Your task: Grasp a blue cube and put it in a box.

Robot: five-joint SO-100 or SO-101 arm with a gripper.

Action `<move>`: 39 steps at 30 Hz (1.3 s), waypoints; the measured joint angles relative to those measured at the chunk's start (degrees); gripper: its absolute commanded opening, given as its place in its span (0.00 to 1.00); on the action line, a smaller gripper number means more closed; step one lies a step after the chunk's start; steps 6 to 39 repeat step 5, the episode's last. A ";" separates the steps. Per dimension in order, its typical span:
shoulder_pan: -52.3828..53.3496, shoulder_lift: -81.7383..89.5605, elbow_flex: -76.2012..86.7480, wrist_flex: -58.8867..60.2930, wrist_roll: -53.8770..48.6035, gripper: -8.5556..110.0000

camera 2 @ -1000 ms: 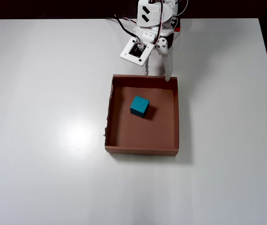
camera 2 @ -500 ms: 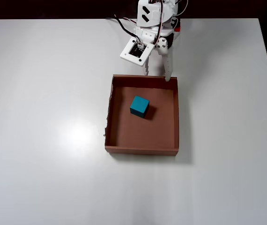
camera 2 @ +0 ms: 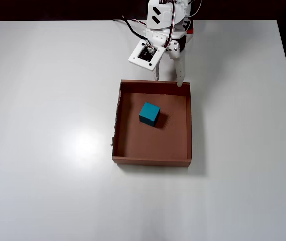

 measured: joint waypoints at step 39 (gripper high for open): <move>0.00 0.00 0.00 0.00 0.00 0.28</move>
